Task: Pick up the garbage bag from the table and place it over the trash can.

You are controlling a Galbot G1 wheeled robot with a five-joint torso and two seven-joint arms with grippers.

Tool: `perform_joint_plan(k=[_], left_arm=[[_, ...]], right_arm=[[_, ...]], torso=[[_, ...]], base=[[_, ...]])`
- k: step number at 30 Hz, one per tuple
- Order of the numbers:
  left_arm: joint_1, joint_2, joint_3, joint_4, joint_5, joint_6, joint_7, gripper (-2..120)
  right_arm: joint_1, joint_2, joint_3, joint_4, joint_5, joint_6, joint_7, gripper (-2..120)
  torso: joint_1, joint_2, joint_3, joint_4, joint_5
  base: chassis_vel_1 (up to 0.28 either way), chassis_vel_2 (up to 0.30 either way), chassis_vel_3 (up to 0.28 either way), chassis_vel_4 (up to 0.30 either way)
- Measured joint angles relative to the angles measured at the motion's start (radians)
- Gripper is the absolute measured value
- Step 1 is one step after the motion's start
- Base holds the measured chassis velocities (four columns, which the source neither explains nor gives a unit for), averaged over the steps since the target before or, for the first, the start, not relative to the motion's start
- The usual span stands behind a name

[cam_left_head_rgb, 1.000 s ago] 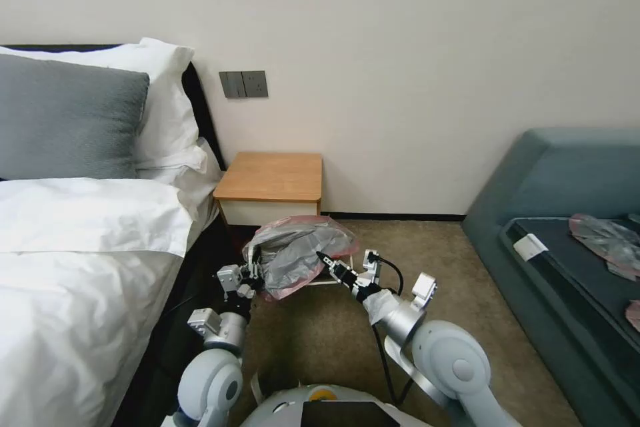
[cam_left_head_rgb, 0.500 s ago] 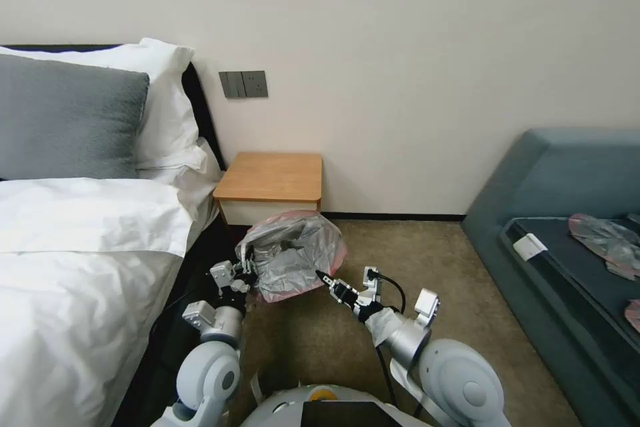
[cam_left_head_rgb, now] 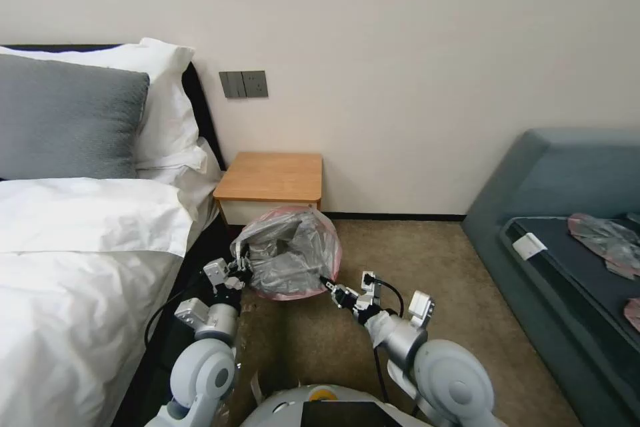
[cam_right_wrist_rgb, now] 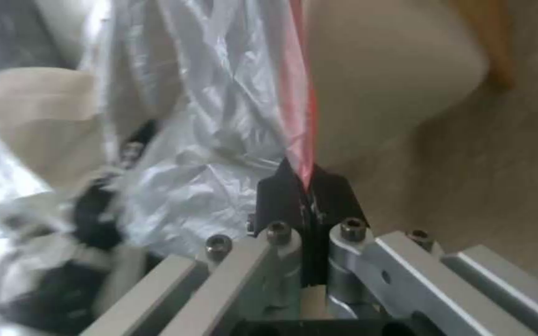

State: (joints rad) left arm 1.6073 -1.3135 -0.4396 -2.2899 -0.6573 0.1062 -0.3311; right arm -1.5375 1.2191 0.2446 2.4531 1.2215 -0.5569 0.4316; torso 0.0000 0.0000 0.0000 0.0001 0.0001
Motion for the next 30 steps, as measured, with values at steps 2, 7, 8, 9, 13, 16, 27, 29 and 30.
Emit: perform_joint_plan(k=[2,7,8,9,13,16,27,29,30], left_arm=[[0.001,0.0,0.0,-0.007,-0.002,0.0,0.0,5],[0.008,0.0,-0.002,-0.015,-0.002,0.0,0.002,5],[0.009,0.0,-0.003,-0.016,-0.003,0.0,0.003,5],[0.013,0.0,-0.004,-0.018,-0.004,0.0,0.004,5],[0.019,-0.002,-0.005,-0.021,-0.004,0.0,0.007,5],[0.021,-0.003,-0.005,-0.021,-0.004,0.0,0.008,5],[0.008,-0.003,-0.026,-0.009,-0.016,-0.001,0.003,5],[-0.001,0.002,-0.037,-0.005,-0.027,0.0,-0.003,5],[-0.001,0.002,-0.037,-0.005,-0.027,0.0,-0.003,5]], right_arm=[[0.01,-0.005,0.0,-0.025,-0.055,0.007,-0.023,0],[0.02,-0.003,0.005,-0.044,-0.093,0.022,-0.039,0],[0.022,-0.002,0.006,-0.047,-0.103,0.026,-0.045,0],[0.025,-0.001,0.011,-0.056,-0.122,0.035,-0.058,0],[0.035,0.0,0.032,-0.069,-0.143,0.051,-0.075,0],[0.037,-0.001,0.042,-0.069,-0.149,0.056,-0.08,0],[-0.044,-0.005,0.062,-0.066,-0.346,0.091,-0.24,27],[-0.067,-0.01,0.069,-0.06,-0.382,0.104,-0.272,35],[-0.067,-0.01,0.069,-0.06,-0.382,0.104,-0.272,35]], torso=[[0.0,0.0,0.0,0.0,0.0],[0.0,0.0,0.0,-0.0001,-0.0001],[0.0,0.0,0.0,-0.0001,0.0],[0.0,0.0,0.0,0.0,0.0],[0.0,0.0,0.0,-0.0001,0.0],[0.0,0.0,0.0,0.0,-0.0001],[0.0,0.0,0.0,-0.0001,-0.0002],[0.0,0.0,0.0,-0.0001,-0.0001],[0.0,0.0,0.0,-0.0001,-0.0001]], base=[[0.0,0.0,0.0,0.0],[0.0,0.0,0.0,0.0],[0.0,0.0,0.0,0.0],[0.0,0.0,0.0,0.0],[0.0,0.0,0.0,0.0],[0.0,0.0,0.0,0.0],[0.0,0.0,0.0,0.0],[0.0,0.0,0.0,0.0],[0.0,0.0,0.0,0.0]])
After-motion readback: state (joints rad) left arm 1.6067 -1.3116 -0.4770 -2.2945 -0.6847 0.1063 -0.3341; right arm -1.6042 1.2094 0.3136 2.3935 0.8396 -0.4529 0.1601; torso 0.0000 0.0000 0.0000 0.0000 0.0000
